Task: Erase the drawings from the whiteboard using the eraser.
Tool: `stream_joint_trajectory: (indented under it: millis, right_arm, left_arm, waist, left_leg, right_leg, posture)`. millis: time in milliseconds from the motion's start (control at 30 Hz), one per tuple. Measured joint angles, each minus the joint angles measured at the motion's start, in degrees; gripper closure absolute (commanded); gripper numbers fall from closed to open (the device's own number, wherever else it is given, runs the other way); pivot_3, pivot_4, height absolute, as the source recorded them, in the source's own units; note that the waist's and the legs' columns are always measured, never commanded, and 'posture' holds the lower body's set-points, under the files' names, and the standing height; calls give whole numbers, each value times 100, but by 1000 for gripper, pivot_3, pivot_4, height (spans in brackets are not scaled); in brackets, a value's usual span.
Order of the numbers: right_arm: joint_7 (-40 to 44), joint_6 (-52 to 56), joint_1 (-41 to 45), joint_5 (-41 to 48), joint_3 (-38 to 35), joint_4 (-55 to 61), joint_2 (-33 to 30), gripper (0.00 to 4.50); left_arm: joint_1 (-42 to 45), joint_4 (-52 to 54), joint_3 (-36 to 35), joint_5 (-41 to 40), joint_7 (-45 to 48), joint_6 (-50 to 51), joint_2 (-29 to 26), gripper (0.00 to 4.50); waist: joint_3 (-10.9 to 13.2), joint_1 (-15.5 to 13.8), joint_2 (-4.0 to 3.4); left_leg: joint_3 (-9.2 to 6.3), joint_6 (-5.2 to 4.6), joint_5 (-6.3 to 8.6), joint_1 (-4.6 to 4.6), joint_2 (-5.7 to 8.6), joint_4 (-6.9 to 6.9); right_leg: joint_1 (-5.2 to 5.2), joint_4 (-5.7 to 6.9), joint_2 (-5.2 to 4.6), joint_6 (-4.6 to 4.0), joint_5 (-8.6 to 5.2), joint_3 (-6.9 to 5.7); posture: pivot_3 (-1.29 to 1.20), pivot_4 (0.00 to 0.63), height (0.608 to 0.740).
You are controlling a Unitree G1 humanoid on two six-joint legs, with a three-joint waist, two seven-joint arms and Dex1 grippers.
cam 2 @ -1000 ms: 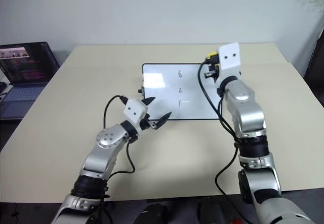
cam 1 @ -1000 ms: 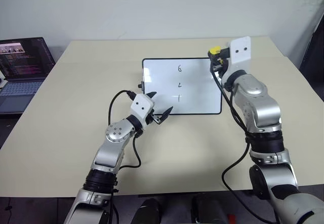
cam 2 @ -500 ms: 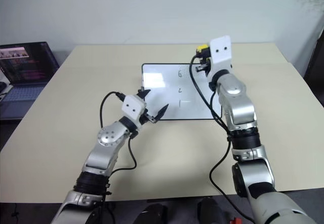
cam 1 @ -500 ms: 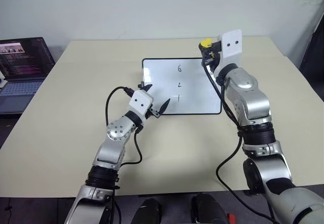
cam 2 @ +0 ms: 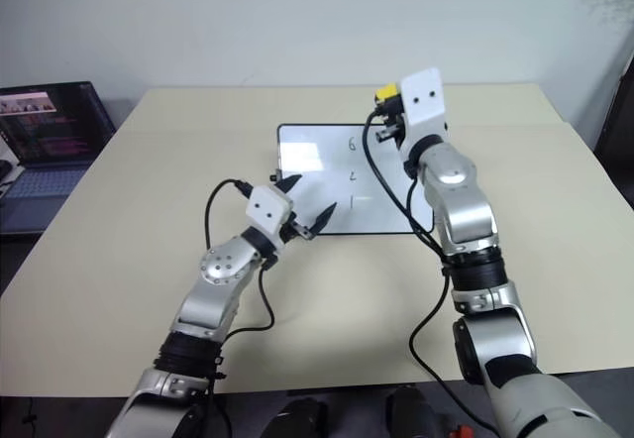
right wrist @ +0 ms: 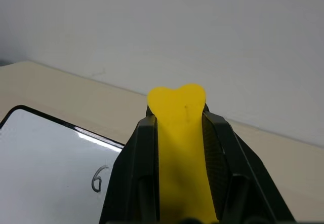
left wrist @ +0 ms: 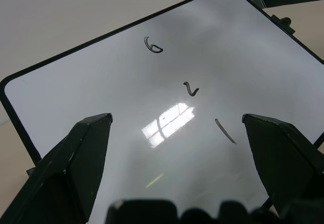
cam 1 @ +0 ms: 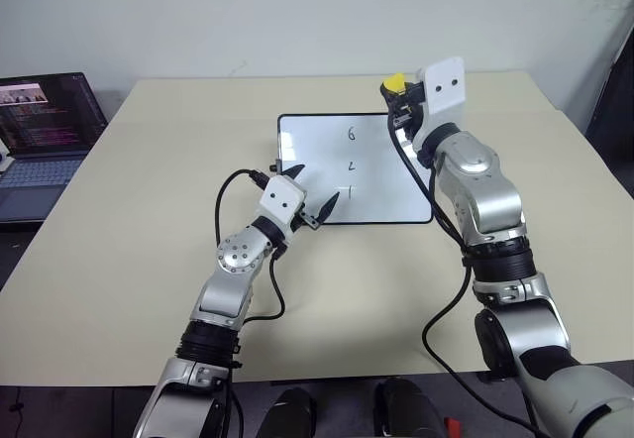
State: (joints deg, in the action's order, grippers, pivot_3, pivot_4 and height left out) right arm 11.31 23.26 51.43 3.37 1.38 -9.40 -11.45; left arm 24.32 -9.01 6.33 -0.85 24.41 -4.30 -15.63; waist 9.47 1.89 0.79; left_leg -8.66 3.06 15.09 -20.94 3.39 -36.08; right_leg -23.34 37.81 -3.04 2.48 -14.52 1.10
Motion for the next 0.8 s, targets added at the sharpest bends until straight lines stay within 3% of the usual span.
stream_joint_trajectory:
  millis: [333, 800]
  right_arm:
    - [201, -281, 1, -237, 291, -120, 22, 3643]
    - [504, -692, 102, -721, 908, -1326, 184, 3643]
  left_arm:
    - [10, 0, 12, 0, 6, 0, 11, 0]
    - [17, 14, 10, -3, 121, 36, -4, 0]
  waist:
    - [0, 2, 0]
    - [0, 8, 0]
  left_leg:
    - [0, 0, 0, 0, 0, 0]
    - [2, 2, -1, 0, 0, 0]
  right_leg:
    - [0, 0, 0, 0, 0, 0]
    - [-3, 1, 0, 0, 0, 2]
  posture:
    - [0, 150, 740]
    - [0, 150, 740]
